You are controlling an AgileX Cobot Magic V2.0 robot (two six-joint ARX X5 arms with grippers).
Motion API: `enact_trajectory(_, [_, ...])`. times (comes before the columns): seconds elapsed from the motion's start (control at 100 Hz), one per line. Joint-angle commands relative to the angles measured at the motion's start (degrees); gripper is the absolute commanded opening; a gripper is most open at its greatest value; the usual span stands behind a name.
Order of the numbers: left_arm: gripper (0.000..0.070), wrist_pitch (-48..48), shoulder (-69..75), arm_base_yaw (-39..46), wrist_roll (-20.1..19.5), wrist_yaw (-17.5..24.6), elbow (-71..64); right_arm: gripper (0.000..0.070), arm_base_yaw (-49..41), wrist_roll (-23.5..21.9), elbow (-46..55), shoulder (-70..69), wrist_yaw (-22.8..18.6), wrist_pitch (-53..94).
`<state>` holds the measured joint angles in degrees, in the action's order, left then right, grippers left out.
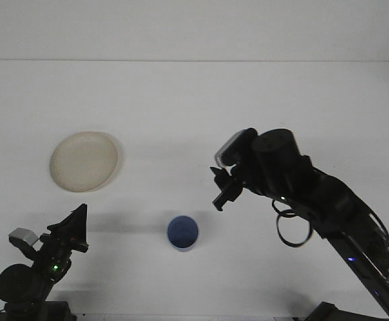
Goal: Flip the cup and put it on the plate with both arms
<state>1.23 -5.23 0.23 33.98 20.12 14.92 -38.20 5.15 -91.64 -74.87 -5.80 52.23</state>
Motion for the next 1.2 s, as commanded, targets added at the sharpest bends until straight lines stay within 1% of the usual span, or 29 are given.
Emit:
enact_trajectory(0.0, [0.0013,0.63,-2.97,-0.04,-1.25,3.13,3.23,0.0276,1.16,-1.29,5.38,4.37,0.11,-6.12])
enact_trajectory(0.06, [0.0013,2.78,-6.75,-0.04,-2.95,4.98,6.69,0.0276,2.75,-1.7,11.78,9.16,0.15,-11.34])
enact_trajectory(0.12, [0.0013,5.73,-11.04,-0.07,-6.01,5.92,10.6,0.0276,4.24,-1.68,18.47,14.1,0.07,-16.13])
enact_trajectory(0.28, [0.0013,13.16,-22.67,-0.81,-19.17,6.1,21.0,0.0276,7.63,-2.23,35.39,27.15,0.13,-26.67])
enact_trajectory(0.34, [0.0015,15.85,-26.73,-1.46,-23.02,6.1,24.48,0.0276,8.66,-2.38,40.98,31.93,0.68,-29.55])
enact_trajectory(0.38, [0.0018,17.7,-29.29,-2.05,-25.05,6.1,26.67,0.0276,9.22,-2.54,44.33,34.91,1.88,-31.08])
enact_trajectory(0.41, [0.0034,19.06,-31.3,-2.67,-26.43,6.12,28.2,0.0276,9.66,-2.82,46.77,37.11,3.19,-32.04])
enact_trajectory(0.44, [0.0086,20.28,-33.16,-3.34,-27.47,6.14,29.59,0.0276,10.01,-2.93,48.92,39.1,4.31,-32.85])
enact_trajectory(0.46, [0.0141,21.16,-34.42,-3.85,-27.95,6.14,30.53,0.0276,10.23,-3.06,50.29,40.44,4.96,-33.11])
enact_trajectory(0.47, [0.0187,21.7,-35.26,-4.22,-28.3,6.14,31.15,0.0276,10.36,-3.06,50.97,41.11,5.29,-33.24])
enact_trajectory(0.48, [0.0205,21.9,-35.56,-4.35,-28.44,6.14,31.39,0.0276,10.47,-3.08,51.63,41.77,5.62,-33.42])
enact_trajectory(0.51, [0.0308,23.04,-37.29,-5.18,-29.0,6.36,32.59,0.0277,10.75,-3.32,53.35,43.63,6.51,-33.59])
enact_trajectory(0.54, [0.0397,24.02,-38.86,-6.03,-29.48,6.78,33.64,0.0276,11.08,-3.54,54.95,45.42,7.54,-33.62])
enact_trajectory(0.57, [0.0457,24.96,-40.46,-6.95,-30.16,7.28,34.69,0.0277,11.37,-3.74,56.41,47.12,8.5,-33.59])
enact_trajectory(0.59, [0.0475,25.62,-41.42,-7.58,-30.53,7.72,35.32,0.0276,11.56,-3.89,57.27,48.15,9.09,-33.51])
enact_trajectory(0.69, [0.0474,28.44,-46.12,-11.28,-32.37,9.7,38.29,0.0276,12.37,-3.89,60.35,52.37,10.62,-32.5])
enact_trajectory(0.8, [0.0474,30.91,-50.95,-16.09,-33.55,9.7,41.13,0.0276,12.96,-3.85,61.22,54.71,10.64,-30.16])
enact_trajectory(0.97, [0.0474,34.18,-58.73,-23.63,-33.55,9.66,45.27,0.0276,13.14,-3.87,61.22,54.99,10.45,-29.03])
enact_trajectory(1.09, [0.0474,35.36,-63.84,-28.65,-33.66,8.37,47.65,0.0276,13.14,-3.85,61.22,54.93,10.38,-29.0])
enact_trajectory(1.19, [0.0474,35.41,-67.56,-32.37,-34.69,6.58,49.0,0.0277,13.14,-3.85,61.22,54.93,10.38,-28.98])
